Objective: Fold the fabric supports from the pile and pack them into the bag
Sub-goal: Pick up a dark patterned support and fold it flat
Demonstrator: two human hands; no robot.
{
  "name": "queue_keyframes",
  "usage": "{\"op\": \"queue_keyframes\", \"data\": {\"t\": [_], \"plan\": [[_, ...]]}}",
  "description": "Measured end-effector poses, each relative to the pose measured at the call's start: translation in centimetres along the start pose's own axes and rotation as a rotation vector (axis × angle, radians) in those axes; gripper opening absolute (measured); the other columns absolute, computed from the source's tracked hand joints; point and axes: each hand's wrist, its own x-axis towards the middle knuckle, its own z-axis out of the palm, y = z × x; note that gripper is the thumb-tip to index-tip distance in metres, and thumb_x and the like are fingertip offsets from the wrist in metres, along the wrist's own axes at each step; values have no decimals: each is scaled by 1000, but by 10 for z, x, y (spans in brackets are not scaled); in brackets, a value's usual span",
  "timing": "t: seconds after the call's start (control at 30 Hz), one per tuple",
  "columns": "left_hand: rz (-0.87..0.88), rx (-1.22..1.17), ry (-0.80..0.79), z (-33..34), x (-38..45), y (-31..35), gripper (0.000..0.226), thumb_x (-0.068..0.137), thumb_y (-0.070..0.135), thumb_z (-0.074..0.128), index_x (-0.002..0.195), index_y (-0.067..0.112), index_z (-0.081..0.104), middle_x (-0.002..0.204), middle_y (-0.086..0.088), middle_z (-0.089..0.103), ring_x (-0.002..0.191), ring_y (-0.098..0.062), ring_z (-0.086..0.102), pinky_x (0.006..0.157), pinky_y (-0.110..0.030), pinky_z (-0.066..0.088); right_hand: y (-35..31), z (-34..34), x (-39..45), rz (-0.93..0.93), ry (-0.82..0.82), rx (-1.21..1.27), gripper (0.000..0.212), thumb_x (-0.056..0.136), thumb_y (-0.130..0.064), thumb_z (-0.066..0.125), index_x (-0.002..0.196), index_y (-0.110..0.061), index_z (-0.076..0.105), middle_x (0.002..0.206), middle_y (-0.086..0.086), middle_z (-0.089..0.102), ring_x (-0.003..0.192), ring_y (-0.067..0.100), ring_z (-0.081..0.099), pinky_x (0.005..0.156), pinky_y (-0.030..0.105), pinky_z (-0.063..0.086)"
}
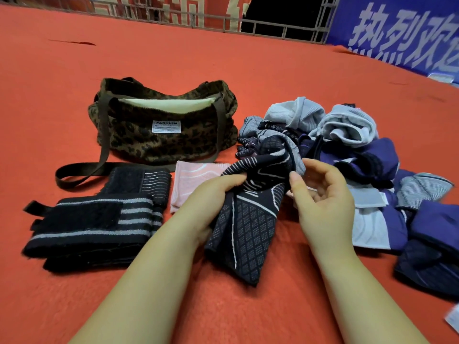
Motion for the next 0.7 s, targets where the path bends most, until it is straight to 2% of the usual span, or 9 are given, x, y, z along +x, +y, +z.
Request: {"op": "queue_keyframes", "data": {"t": [0.03,0.1,0.17,0.27,0.33,0.4,0.5,0.6,0.7], "plan": [[-32,2,-33,-1,-2,1,25,90,11,48,78,2,68,69,-11,71,55,-19,67,55,-23,55,1,-1,1,12,7,0,23,84,-15,68,102,-27,62,96,-5,69,81,6,65,76,35,56],[-53,30,-62,-5,-4,2,24,84,10,49,78,0,70,70,-12,71,57,-20,66,56,-23,55,1,-1,1,8,-9,-10,25,87,-9,64,106,-25,64,99,-2,70,84,3,65,77,25,54],[-46,27,-98,-8,-5,2,29,72,15,54,87,-2,72,82,-16,72,69,-24,67,66,-26,57,0,1,0,-13,-47,-31,30,87,-5,62,109,-25,64,101,1,68,82,-5,62,72,8,47],[-36,55,-192,-9,-7,2,40,67,25,61,101,7,73,100,-16,71,88,-27,68,79,-31,56,-2,2,-1,-55,-125,-89,34,87,0,61,112,-23,61,105,4,60,81,-11,58,68,1,41],[-25,77,-246,-9,-8,2,30,71,32,61,89,16,78,93,-11,74,84,-22,71,77,-27,57,-3,3,-1,-67,-170,-107,34,87,0,61,112,-23,61,103,1,58,81,-13,56,69,0,40],[-36,126,-274,-8,-9,3,30,75,41,59,86,22,79,94,-7,74,87,-20,70,85,-30,55,-2,2,-1,-74,-205,-130,29,89,-4,60,106,-27,65,99,-8,62,86,-14,57,74,1,40],[-68,177,-280,-7,-9,4,40,73,53,59,90,22,78,100,-8,73,93,-21,69,90,-31,52,1,-1,0,-38,-238,-138,16,86,-21,61,91,-34,70,93,-14,71,93,-1,64,87,20,48],[-68,126,-165,-5,-4,3,51,72,42,59,109,8,71,110,-14,70,93,-23,68,86,-29,53,1,-1,0,3,-308,-102,9,81,-24,69,88,-26,74,88,-11,73,88,4,67,83,22,50],[-52,287,-77,-8,1,-1,31,87,28,59,107,7,69,102,-14,72,90,-25,68,82,-30,53,0,1,-1,23,-368,-89,19,79,-11,74,92,-25,73,91,-11,72,87,4,67,81,17,49]]}}
